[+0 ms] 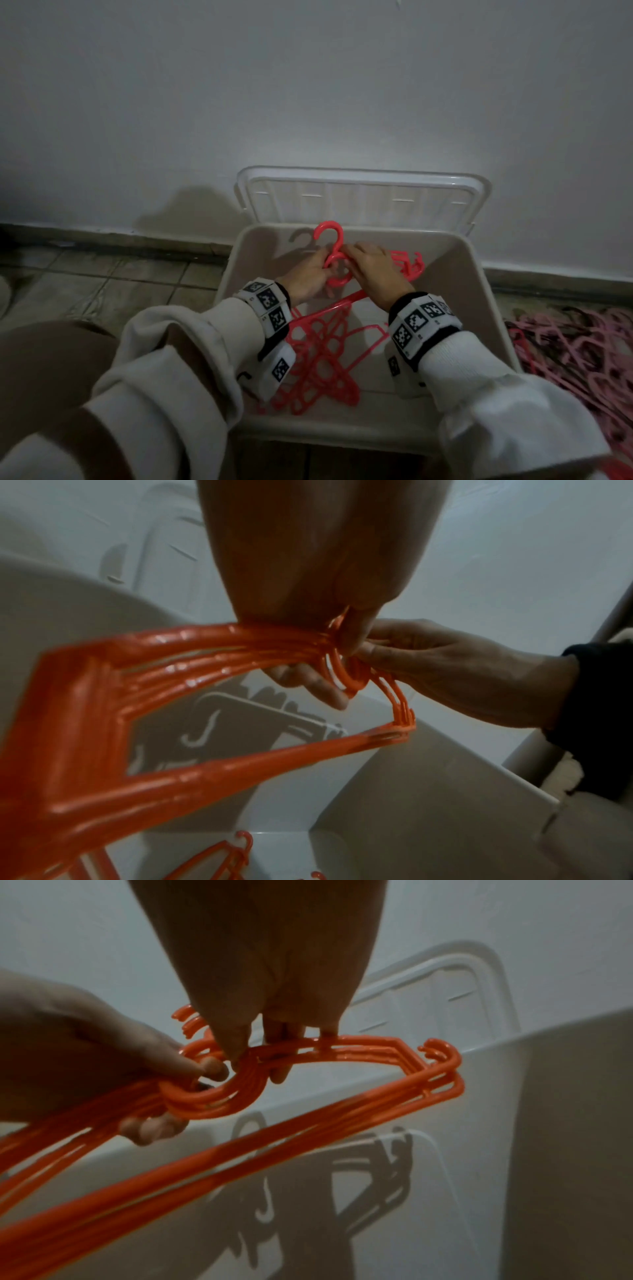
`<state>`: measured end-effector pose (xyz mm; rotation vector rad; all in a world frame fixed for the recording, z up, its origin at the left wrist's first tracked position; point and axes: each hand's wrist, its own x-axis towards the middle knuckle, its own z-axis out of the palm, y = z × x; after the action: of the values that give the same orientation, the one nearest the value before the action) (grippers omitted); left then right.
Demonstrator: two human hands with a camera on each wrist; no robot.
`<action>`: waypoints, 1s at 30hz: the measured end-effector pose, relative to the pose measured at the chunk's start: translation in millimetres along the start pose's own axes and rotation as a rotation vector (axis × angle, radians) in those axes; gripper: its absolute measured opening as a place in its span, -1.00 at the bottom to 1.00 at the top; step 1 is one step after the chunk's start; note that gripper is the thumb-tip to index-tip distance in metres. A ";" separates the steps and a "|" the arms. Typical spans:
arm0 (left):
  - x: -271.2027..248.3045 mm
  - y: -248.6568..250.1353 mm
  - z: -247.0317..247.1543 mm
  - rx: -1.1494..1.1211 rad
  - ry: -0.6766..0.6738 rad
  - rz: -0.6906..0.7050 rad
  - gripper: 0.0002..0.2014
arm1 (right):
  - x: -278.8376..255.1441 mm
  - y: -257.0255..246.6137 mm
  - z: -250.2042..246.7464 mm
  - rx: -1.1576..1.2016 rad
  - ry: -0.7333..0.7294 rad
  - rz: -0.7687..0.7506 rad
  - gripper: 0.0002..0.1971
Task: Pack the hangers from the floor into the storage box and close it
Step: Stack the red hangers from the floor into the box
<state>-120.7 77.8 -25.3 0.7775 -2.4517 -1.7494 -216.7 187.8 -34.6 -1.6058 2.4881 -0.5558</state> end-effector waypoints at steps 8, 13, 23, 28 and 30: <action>27.4 -32.9 -13.7 0.325 -0.010 -0.080 -0.72 | 17.1 8.1 35.6 0.174 0.073 0.062 -0.65; 35.5 -57.4 -26.7 0.341 0.012 -0.172 -0.74 | 0.4 22.1 52.3 0.054 -0.156 0.121 -0.90; 36.0 -68.2 -30.9 0.329 -0.005 -0.210 -0.71 | 8.5 -3.3 174.0 -0.152 -0.849 0.058 -0.53; 35.2 -70.1 -32.7 0.268 -0.002 -0.228 -0.74 | 10.2 -5.1 164.7 -0.097 -0.835 0.035 -0.66; 35.6 -68.6 -32.6 0.255 -0.004 -0.223 -0.75 | 9.5 -3.0 145.2 -0.068 -0.813 0.081 -0.66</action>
<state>-116.1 17.9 -83.8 1.1097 -2.7178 -1.5128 -174.4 144.0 -166.8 -1.3578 1.9393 0.1823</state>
